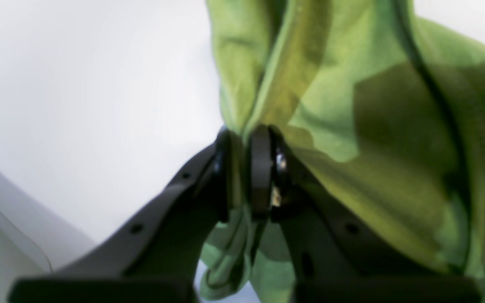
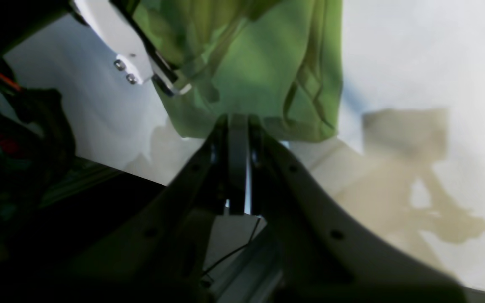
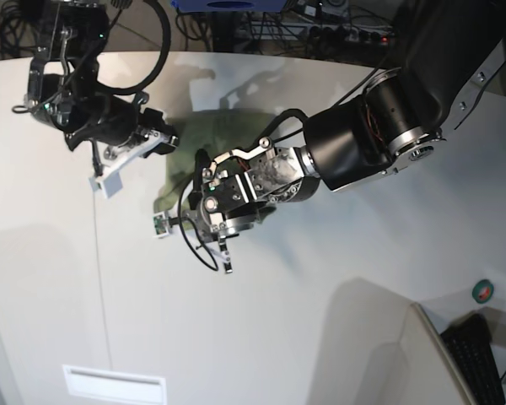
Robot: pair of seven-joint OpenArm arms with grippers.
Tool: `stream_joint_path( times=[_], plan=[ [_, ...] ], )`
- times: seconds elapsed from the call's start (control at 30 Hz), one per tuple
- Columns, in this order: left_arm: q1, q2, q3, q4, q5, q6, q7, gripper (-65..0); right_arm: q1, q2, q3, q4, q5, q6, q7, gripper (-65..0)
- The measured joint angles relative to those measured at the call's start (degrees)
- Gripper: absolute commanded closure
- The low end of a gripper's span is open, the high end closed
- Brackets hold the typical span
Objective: Layout the t-shirt on the table in an organized manner, then fold the t-shirt properly
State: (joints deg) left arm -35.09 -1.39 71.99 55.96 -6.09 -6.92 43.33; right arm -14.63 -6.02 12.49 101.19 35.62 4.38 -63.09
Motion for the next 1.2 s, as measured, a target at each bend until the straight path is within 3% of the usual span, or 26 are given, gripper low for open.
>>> stream_joint_path(
  times=[0.27, 0.57, 0.83, 1.2],
  plan=[
    [0.0, 1.7, 0.1, -0.3, 0.0, 0.0, -0.3, 0.0, 3.2, 0.2, 0.0, -13.4, 0.1, 0.2, 4.2, 0.0],
    [0.0, 2.0, 0.1, -0.3, 0.0, 0.0, -0.1, 0.0, 3.0, 1.0, 0.0, -15.3, -0.1, 0.2, 4.9, 0.0],
    [0.0, 2.0, 0.1, -0.3, 0.0, 0.0, 0.0, 0.0, 4.5, 3.0, -0.3, -22.9, 1.4, 0.4, 10.0, 0.0],
    [0.0, 2.1, 0.1, -0.3, 0.0, 0.0, 0.0, 0.0, 0.3, 2.2, 0.3, -3.2, 0.2, -0.4, 3.9, 0.0]
  ],
)
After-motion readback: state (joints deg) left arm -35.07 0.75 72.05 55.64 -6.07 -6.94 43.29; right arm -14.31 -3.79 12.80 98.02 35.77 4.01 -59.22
